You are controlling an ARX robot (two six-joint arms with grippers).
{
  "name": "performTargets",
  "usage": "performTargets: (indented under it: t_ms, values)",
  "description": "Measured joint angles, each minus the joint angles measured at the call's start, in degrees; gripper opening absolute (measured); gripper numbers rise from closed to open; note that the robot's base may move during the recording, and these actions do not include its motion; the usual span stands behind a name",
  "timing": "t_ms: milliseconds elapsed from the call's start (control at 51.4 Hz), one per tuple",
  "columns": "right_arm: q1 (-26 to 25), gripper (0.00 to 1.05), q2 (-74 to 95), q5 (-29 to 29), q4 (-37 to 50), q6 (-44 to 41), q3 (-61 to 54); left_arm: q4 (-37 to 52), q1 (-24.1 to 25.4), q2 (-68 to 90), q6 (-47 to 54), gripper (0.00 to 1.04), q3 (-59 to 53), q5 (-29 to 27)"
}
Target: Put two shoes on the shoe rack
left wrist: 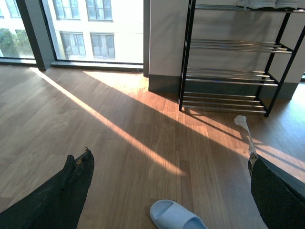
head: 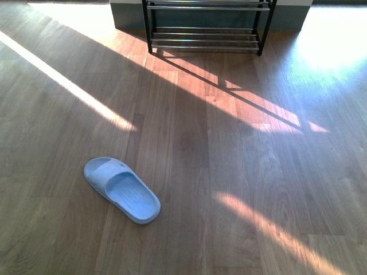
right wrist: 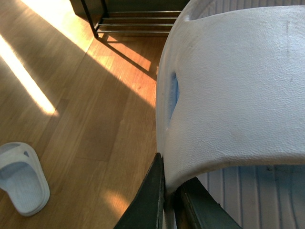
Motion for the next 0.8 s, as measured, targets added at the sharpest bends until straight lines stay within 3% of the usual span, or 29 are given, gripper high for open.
performTargets:
  t_ms: [506, 604, 662, 720, 798]
  values:
    - [0.0, 0.02, 0.0, 0.0, 0.0, 0.0, 0.0, 0.0, 0.0, 0.0, 0.0, 0.95, 0.0, -0.1]
    - [0.0, 0.02, 0.0, 0.0, 0.0, 0.0, 0.0, -9.9, -5.3, 7.8, -7.6, 0.95, 4.3, -16.0]
    - [0.0, 0.02, 0.0, 0.0, 0.0, 0.0, 0.0, -9.8, -7.0, 17.5, -13.2, 0.95, 6.8, -24.4]
    - [0.0, 0.02, 0.0, 0.0, 0.0, 0.0, 0.0, -4.4, -7.7, 29.6, -17.5, 0.95, 8.4, -28.3]
    - [0.0, 0.02, 0.0, 0.0, 0.0, 0.0, 0.0, 9.4, -8.1, 48.9, -22.5, 0.95, 11.8, -27.0]
